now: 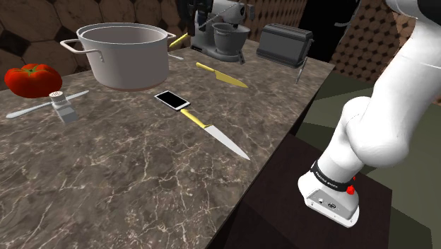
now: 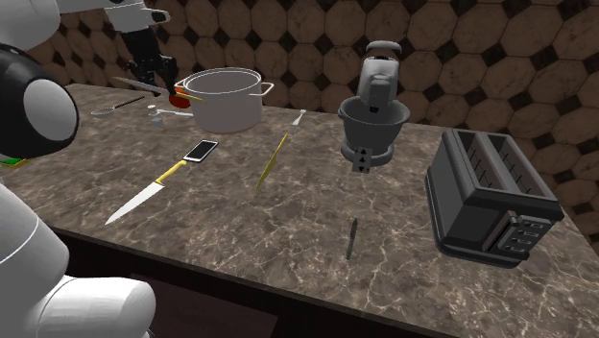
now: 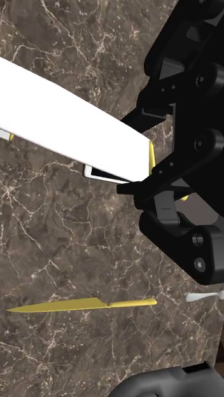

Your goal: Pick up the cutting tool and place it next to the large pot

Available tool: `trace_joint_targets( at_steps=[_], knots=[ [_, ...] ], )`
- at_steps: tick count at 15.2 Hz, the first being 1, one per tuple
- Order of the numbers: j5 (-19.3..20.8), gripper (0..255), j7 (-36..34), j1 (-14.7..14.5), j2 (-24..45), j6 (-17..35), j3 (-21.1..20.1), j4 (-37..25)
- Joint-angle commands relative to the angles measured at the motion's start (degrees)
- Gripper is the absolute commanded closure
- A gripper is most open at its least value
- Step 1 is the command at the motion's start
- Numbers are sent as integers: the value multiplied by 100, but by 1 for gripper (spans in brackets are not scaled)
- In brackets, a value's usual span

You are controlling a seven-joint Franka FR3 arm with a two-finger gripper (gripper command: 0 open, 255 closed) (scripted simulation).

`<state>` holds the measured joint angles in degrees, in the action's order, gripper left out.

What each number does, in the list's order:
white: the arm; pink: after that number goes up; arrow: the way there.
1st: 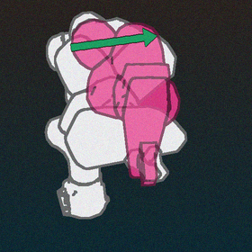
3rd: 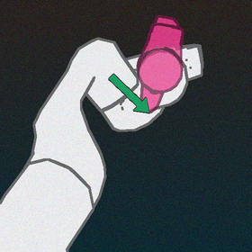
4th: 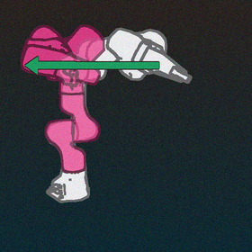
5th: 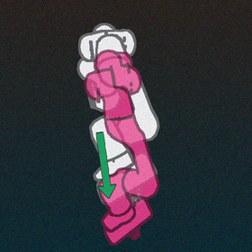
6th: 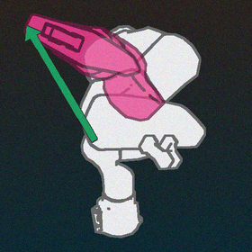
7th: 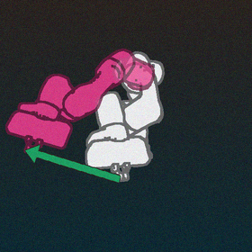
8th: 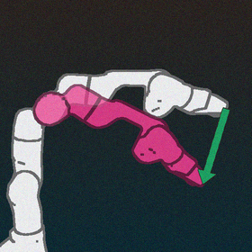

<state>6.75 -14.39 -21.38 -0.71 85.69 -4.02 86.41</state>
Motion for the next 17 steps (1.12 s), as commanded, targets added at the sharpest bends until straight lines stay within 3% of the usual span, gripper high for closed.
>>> trace_joint_targets(
  at_steps=[1,8,17],
  knots=[
    [17,255,-307,-152,200,-68,-156,-232],
    [185,255,-1166,-693,1200,-506,-561,-1552],
    [123,255,-1222,-639,897,321,-539,-426]
  ],
)
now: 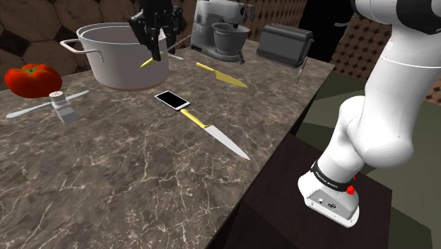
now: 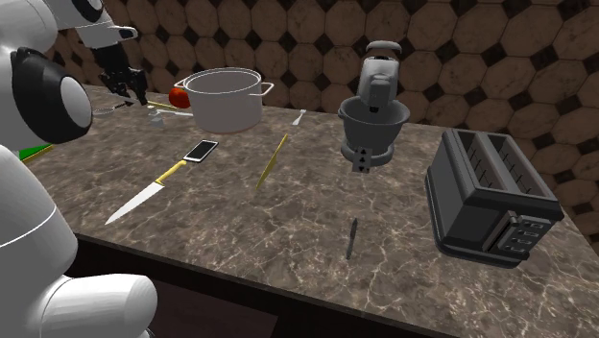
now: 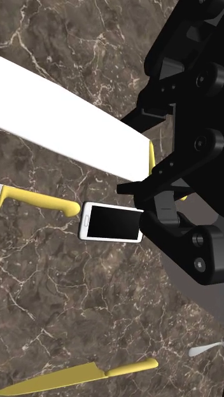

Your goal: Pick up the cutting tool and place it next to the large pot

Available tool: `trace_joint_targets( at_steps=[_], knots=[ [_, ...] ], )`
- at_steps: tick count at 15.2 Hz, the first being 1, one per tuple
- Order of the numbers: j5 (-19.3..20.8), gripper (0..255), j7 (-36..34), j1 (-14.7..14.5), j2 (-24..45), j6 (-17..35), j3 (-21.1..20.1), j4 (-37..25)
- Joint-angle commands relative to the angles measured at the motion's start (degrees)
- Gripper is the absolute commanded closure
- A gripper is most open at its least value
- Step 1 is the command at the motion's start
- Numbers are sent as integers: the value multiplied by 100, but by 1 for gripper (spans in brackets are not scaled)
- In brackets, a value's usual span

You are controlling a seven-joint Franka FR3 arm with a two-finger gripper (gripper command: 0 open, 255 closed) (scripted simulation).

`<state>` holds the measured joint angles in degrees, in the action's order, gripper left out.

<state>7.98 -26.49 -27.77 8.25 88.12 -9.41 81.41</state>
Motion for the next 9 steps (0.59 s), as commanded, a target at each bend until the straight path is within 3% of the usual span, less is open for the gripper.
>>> trace_joint_targets(
  at_steps=[1,9],
  knots=[
    [-4,255,-19,4,-20,163,1,182],
    [-19,255,-74,29,-135,818,12,951]
  ],
)
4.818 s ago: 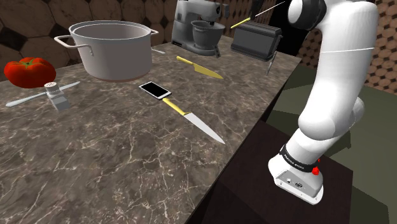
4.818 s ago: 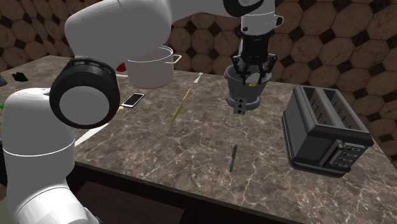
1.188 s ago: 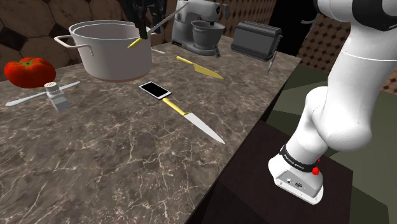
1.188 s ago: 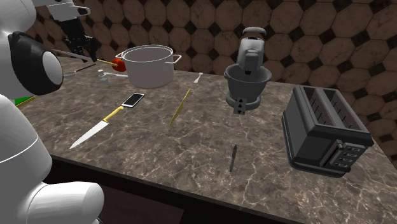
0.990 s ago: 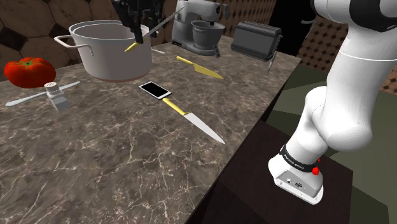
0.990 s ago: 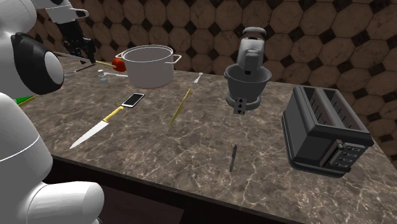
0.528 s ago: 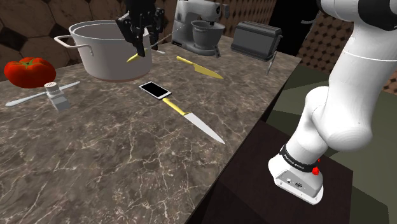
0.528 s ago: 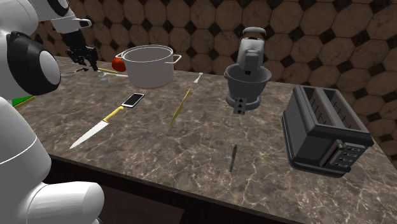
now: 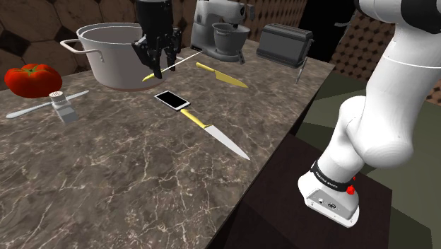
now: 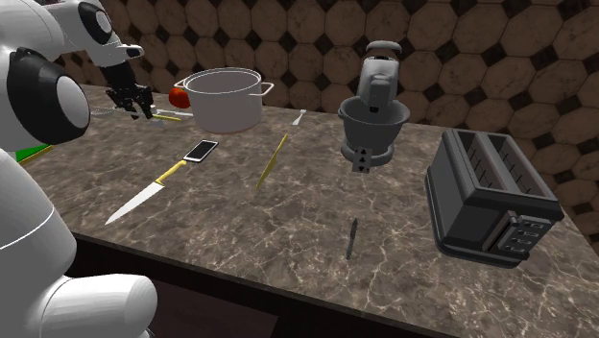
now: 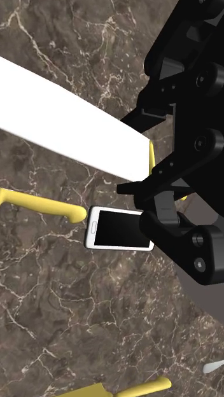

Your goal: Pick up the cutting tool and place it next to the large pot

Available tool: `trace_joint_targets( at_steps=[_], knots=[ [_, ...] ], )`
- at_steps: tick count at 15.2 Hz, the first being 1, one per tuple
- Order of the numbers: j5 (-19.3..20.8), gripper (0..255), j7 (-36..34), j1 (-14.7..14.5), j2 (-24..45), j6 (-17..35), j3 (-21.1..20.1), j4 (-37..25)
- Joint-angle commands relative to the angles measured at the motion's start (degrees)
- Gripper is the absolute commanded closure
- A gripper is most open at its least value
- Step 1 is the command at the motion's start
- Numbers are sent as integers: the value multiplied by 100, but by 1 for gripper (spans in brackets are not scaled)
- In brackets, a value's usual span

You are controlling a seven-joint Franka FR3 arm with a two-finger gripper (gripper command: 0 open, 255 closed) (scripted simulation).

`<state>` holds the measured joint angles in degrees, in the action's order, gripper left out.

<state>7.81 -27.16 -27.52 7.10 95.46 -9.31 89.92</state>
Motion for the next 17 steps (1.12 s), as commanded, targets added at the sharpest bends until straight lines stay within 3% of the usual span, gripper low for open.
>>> trace_joint_targets(
  at_steps=[1,17],
  knots=[
    [-2,255,-14,6,-28,162,3,187],
    [48,255,-153,25,42,1366,19,1329]
  ],
)
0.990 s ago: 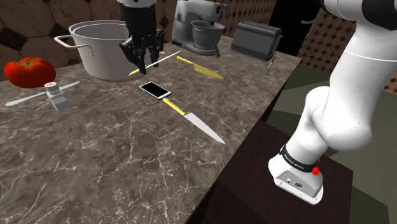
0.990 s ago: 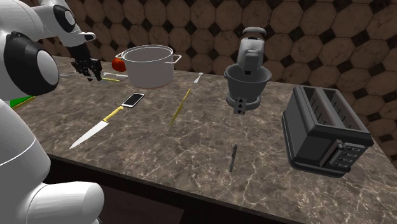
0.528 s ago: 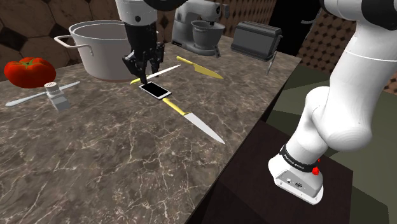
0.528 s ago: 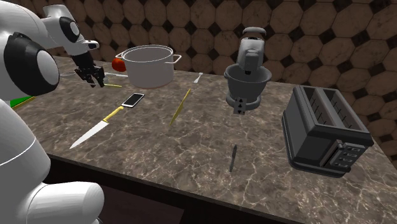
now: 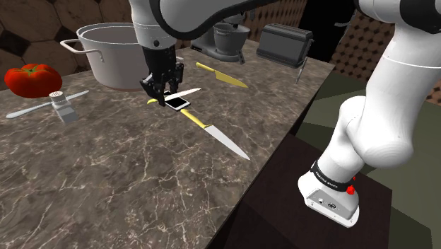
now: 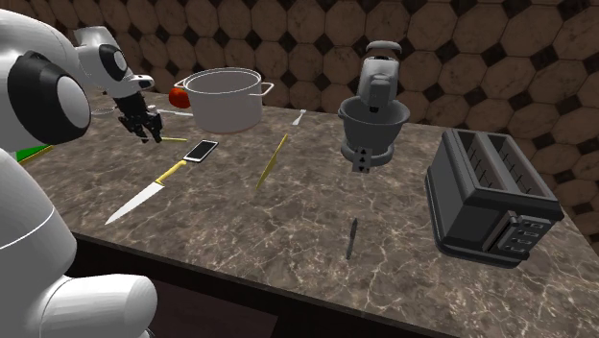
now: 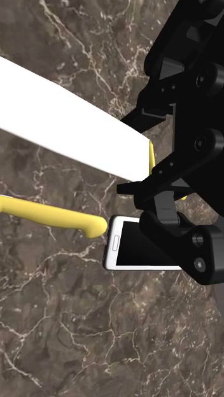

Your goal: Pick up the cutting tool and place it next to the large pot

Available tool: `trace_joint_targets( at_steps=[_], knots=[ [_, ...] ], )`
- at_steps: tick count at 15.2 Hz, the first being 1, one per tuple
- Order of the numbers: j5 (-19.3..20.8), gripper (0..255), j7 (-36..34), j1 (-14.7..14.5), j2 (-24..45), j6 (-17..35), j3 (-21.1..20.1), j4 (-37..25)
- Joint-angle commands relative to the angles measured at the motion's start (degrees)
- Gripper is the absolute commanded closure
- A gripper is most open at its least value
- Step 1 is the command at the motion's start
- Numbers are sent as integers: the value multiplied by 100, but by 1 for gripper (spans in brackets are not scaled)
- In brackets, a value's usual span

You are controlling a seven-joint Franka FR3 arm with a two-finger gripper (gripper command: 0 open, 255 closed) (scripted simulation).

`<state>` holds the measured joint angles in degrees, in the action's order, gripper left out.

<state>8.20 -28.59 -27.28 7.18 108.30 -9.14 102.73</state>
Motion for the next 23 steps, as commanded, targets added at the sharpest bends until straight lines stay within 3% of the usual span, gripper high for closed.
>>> trace_joint_targets(
  at_steps=[1,14,22,23],
  knots=[
    [15,255,-20,2,49,155,4,106],
    [129,255,-171,1,347,1071,25,738],
    [136,255,-179,0,367,1113,27,761],
    [136,0,-179,0,367,1113,27,761]
  ],
)
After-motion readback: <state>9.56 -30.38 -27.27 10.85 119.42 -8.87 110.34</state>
